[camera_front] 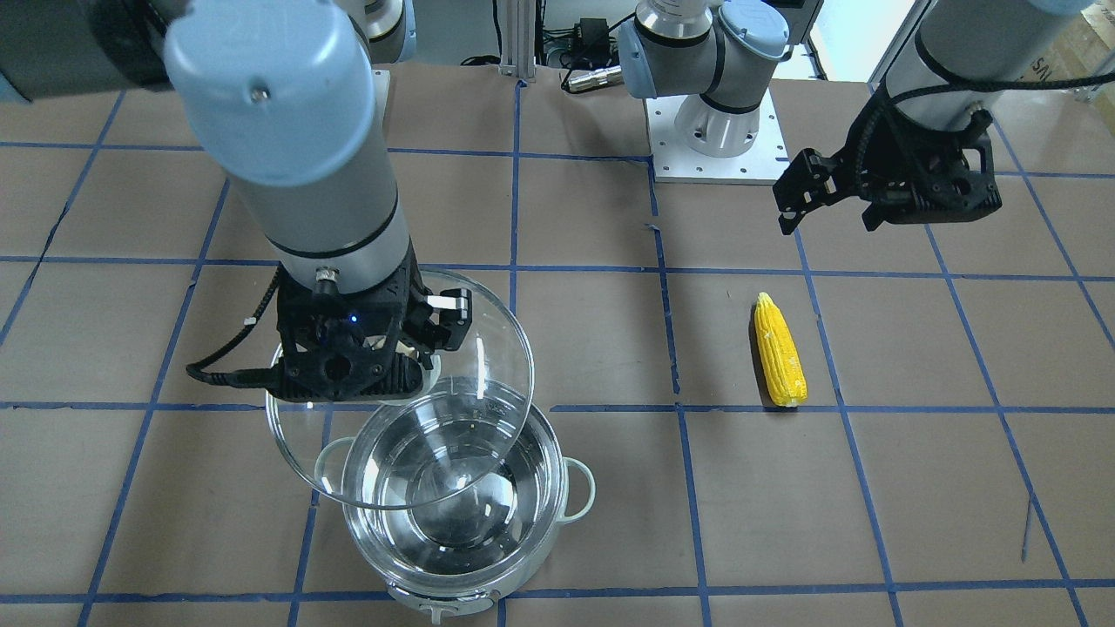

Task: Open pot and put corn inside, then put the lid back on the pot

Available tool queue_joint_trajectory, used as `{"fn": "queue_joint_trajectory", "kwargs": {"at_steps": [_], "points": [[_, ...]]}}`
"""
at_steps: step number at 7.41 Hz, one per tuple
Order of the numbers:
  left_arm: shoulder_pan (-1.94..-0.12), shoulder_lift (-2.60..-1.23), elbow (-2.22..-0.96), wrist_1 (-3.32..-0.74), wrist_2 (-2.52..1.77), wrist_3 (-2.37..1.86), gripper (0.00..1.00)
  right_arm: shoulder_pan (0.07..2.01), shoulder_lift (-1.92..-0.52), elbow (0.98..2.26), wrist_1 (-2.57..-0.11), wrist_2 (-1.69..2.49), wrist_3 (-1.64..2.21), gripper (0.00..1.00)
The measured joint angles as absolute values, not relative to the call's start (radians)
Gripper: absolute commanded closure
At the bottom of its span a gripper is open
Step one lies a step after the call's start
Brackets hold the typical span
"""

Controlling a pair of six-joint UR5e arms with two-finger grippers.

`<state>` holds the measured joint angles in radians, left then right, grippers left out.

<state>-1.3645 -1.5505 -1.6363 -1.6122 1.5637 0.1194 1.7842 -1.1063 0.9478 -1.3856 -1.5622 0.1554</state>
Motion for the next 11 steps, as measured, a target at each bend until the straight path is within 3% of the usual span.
{"fn": "queue_joint_trajectory", "kwargs": {"at_steps": [2,4,9,10,11], "points": [[-1.291,-1.565,-1.804,-1.426,1.562,0.199,0.0,1.762,-1.152,0.982,-1.356,-1.564,0.122,0.87],[-1.26,-1.62,-1.959,-1.176,1.563,0.247,0.0,1.752,-1.189,1.097,-1.405,-1.576,0.11,0.87],[-1.261,-1.81,-2.035,-0.962,1.562,0.248,0.0,1.664,-1.392,1.429,-1.535,-1.589,0.028,0.87],[-1.261,-1.837,-2.044,-0.932,1.562,0.245,0.1,1.632,-1.448,1.534,-1.61,-1.588,-0.007,0.86],[-1.261,-1.861,-2.049,-0.898,1.562,0.245,0.31,1.6,-1.498,1.635,-1.683,-1.587,-0.037,0.85]]}}
